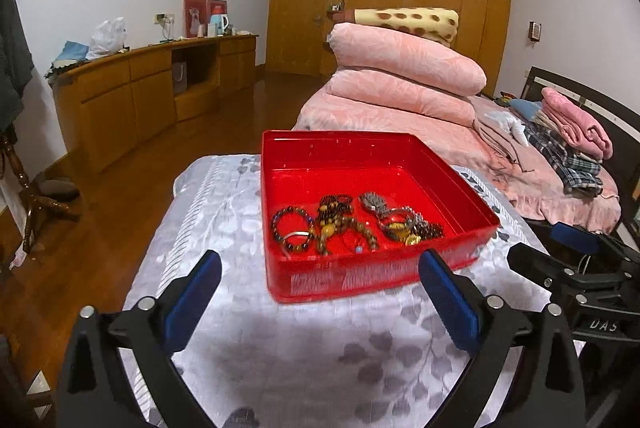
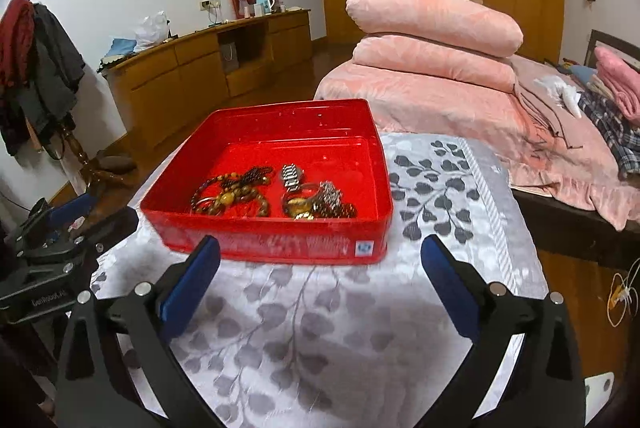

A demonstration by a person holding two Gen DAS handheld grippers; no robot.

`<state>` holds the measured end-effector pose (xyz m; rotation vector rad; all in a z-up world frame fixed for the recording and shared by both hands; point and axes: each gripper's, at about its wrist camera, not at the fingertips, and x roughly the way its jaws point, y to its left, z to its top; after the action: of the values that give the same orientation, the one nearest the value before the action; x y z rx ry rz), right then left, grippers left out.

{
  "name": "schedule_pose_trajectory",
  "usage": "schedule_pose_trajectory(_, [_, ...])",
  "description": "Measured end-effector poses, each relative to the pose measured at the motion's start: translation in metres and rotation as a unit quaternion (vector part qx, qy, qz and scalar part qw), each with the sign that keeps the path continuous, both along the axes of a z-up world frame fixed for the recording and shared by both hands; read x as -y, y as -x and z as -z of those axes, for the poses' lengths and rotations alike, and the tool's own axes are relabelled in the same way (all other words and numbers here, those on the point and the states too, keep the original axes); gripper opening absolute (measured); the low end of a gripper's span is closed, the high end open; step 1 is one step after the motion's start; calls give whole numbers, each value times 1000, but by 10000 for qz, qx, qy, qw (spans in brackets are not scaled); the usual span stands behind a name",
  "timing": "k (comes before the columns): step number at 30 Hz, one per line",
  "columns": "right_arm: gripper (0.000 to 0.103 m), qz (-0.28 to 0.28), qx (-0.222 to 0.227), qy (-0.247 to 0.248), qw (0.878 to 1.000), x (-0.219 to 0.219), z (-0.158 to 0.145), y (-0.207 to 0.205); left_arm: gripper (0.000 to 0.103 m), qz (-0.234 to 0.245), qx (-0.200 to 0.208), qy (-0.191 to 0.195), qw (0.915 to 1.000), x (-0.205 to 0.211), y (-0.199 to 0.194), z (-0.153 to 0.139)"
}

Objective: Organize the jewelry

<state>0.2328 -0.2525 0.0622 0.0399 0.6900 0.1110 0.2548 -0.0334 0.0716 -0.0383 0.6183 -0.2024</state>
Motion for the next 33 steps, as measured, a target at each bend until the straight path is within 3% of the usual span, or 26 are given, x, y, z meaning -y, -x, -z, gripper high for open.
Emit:
schedule_pose_trajectory(11, [97, -118, 330, -103, 9993, -9, -11, 47, 97, -92, 538, -87, 9985, -6, 51, -19])
schedule_pose_trajectory(33, [97, -259, 1318, -64, 9909, -19, -66, 111, 97, -139, 1455, -188, 9891, -15, 119, -62])
